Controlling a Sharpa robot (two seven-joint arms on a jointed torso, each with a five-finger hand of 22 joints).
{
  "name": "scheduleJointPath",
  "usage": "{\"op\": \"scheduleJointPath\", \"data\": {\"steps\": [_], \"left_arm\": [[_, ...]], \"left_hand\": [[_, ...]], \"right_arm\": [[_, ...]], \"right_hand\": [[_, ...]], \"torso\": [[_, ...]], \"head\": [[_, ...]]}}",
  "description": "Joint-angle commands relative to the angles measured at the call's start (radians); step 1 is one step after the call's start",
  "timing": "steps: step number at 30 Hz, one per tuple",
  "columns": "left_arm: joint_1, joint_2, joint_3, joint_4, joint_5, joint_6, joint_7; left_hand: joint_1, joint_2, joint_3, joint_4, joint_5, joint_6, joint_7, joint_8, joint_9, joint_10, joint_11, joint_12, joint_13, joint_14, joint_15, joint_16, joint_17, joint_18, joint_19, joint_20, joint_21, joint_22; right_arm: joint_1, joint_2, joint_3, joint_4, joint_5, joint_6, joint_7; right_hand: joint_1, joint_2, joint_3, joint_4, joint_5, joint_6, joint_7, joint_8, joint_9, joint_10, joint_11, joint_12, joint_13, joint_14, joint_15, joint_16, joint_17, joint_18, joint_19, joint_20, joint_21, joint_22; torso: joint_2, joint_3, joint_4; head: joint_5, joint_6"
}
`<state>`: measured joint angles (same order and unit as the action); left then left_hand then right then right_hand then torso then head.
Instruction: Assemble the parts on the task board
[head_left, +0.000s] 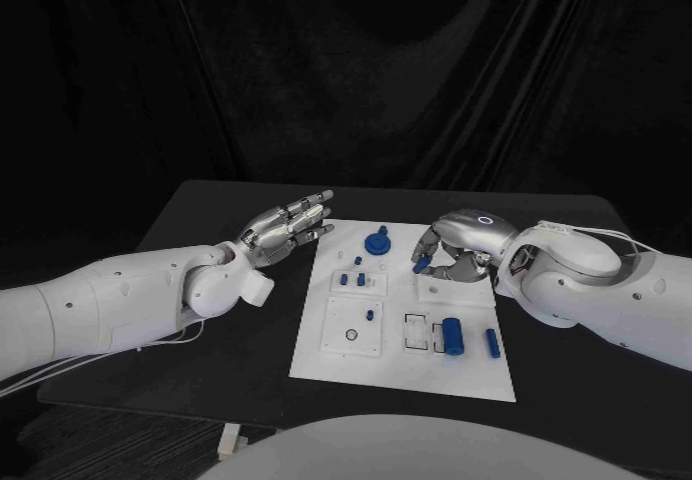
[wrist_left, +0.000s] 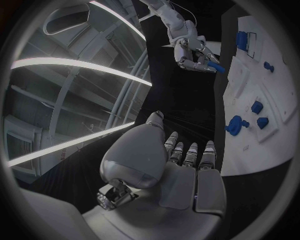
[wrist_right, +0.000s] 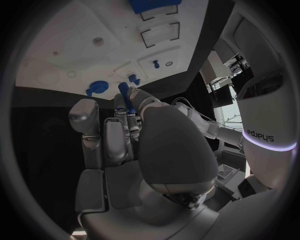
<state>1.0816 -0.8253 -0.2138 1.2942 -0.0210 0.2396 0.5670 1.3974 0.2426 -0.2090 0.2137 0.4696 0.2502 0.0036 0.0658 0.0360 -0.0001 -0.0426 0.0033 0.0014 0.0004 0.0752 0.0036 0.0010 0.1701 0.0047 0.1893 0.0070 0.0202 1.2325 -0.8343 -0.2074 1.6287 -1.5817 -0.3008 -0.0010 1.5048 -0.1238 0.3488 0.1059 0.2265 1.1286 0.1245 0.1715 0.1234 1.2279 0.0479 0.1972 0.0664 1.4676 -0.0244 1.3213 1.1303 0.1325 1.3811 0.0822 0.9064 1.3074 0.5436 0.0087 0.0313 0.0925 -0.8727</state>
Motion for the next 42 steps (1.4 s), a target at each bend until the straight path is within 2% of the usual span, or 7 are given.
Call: {"op": "scheduleJointPath", "data": {"steps": [1, 9, 14, 20, 27, 36, 42], "left_arm": [[-0.002, 0.004, 0.001, -0.001, 0.003, 0.016, 0.004], [-0.003, 0.008, 0.001, -0.005, 0.003, 0.017, -0.001], [-0.004, 0.004, 0.001, -0.002, 0.003, 0.015, -0.002], [-0.004, -0.001, 0.001, -0.002, 0.003, 0.013, 0.002], [-0.006, -0.007, 0.001, 0.000, 0.003, 0.012, 0.002], [-0.007, -0.004, 0.001, -0.007, 0.003, 0.013, 0.002], [-0.008, -0.002, 0.001, -0.008, 0.003, 0.014, 0.001]], "left_hand": [[-0.002, 0.010, 0.001, -0.007, 0.003, 0.004, 0.004, 0.004, 0.001, 0.000, 0.009, -0.003, -0.001, 0.000, 0.004, -0.004, -0.001, 0.010, 0.002, 0.008, -0.001, 0.001], [-0.001, 0.011, 0.001, -0.007, 0.004, 0.003, 0.004, 0.004, 0.000, 0.000, 0.010, -0.003, -0.001, 0.000, 0.005, -0.004, -0.001, 0.010, 0.003, 0.008, -0.001, 0.001], [-0.001, 0.011, 0.001, -0.007, 0.004, 0.003, 0.004, 0.004, 0.000, 0.000, 0.010, -0.003, -0.001, 0.000, 0.005, -0.004, -0.001, 0.010, 0.003, 0.008, -0.001, 0.001], [-0.001, 0.012, 0.002, -0.008, 0.005, 0.003, 0.004, 0.004, 0.001, 0.000, 0.010, -0.003, -0.001, 0.000, 0.005, -0.004, -0.001, 0.010, 0.003, 0.009, -0.001, 0.001], [0.000, 0.013, 0.003, -0.009, 0.006, 0.004, 0.004, 0.004, 0.001, 0.000, 0.010, -0.003, -0.001, 0.000, 0.006, -0.004, -0.001, 0.010, 0.003, 0.009, -0.001, 0.001], [0.001, 0.016, 0.004, -0.010, 0.007, 0.004, 0.004, 0.005, 0.001, 0.000, 0.010, -0.003, -0.001, 0.000, 0.006, -0.004, -0.001, 0.010, 0.003, 0.010, -0.001, 0.001], [0.002, 0.018, 0.005, -0.010, 0.008, 0.003, 0.004, 0.004, 0.000, 0.000, 0.010, -0.003, -0.001, 0.000, 0.006, -0.004, -0.001, 0.010, 0.003, 0.010, -0.001, 0.001]], "right_arm": [[0.004, 0.013, 0.000, 0.028, 0.016, 0.048, -0.035], [-0.013, 0.088, 0.000, 0.032, 0.022, 0.119, -0.040], [-0.043, 0.161, 0.000, -0.001, 0.021, 0.141, -0.035], [-0.086, 0.235, 0.000, -0.058, -0.016, 0.140, -0.027], [-0.121, 0.285, 0.000, -0.107, -0.048, 0.147, -0.019], [-0.136, 0.306, 0.000, -0.125, -0.056, 0.153, -0.017], [-0.138, 0.307, 0.000, -0.126, -0.057, 0.160, -0.018]], "right_hand": [[0.000, 0.006, -0.004, -0.001, -0.004, 0.026, -0.018, 0.008, 0.050, 0.007, -0.003, -0.004, -0.001, 0.002, -0.006, -0.001, 0.002, -0.017, 0.001, -0.006, 0.006, 0.112], [0.001, 0.008, -0.002, -0.003, 0.003, 0.022, -0.018, 0.005, 0.052, 0.007, -0.003, -0.011, -0.002, 0.003, -0.006, -0.001, 0.004, -0.017, 0.002, -0.007, 0.005, 0.112], [0.003, 0.007, 0.000, -0.008, 0.014, 0.017, -0.016, 0.001, 0.055, 0.006, -0.001, -0.020, -0.002, 0.004, -0.005, -0.003, 0.003, -0.017, 0.001, -0.008, 0.000, 0.110], [0.003, 0.005, 0.001, -0.011, 0.018, 0.012, -0.014, -0.003, 0.056, 0.006, 0.000, -0.025, -0.002, 0.005, -0.005, 0.000, 0.007, -0.017, 0.001, -0.007, 0.002, 0.111], [0.003, 0.004, 0.001, -0.012, 0.021, 0.011, -0.014, -0.004, 0.057, 0.006, 0.000, -0.027, -0.002, 0.007, -0.005, 0.001, 0.010, -0.018, 0.003, -0.007, 0.005, 0.112], [0.004, 0.003, 0.003, -0.015, 0.027, 0.009, -0.013, -0.007, 0.058, 0.006, 0.001, -0.032, -0.002, 0.008, -0.004, 0.002, 0.011, -0.018, 0.003, -0.007, 0.006, 0.112], [0.005, 0.003, 0.004, -0.017, 0.032, 0.008, -0.012, -0.008, 0.059, 0.007, 0.002, -0.034, -0.002, 0.008, -0.004, 0.002, 0.011, -0.018, 0.004, -0.007, 0.007, 0.112]], "torso": [[0.001, 0.0001, 0.0008], [0.000, -0.0009, -0.0004], [0.001, 0.0004, 0.0001], [0.002, 0.0001, 0.0013], [0.003, -0.0003, 0.0016], [0.003, 0.0000, 0.0013], [0.002, -0.0003, -0.0005]], "head": [[0.001, 0.000], [0.005, 0.000], [0.009, 0.000], [0.006, 0.000], [0.012, 0.000], [0.012, 0.000], [0.018, 0.000]]}}
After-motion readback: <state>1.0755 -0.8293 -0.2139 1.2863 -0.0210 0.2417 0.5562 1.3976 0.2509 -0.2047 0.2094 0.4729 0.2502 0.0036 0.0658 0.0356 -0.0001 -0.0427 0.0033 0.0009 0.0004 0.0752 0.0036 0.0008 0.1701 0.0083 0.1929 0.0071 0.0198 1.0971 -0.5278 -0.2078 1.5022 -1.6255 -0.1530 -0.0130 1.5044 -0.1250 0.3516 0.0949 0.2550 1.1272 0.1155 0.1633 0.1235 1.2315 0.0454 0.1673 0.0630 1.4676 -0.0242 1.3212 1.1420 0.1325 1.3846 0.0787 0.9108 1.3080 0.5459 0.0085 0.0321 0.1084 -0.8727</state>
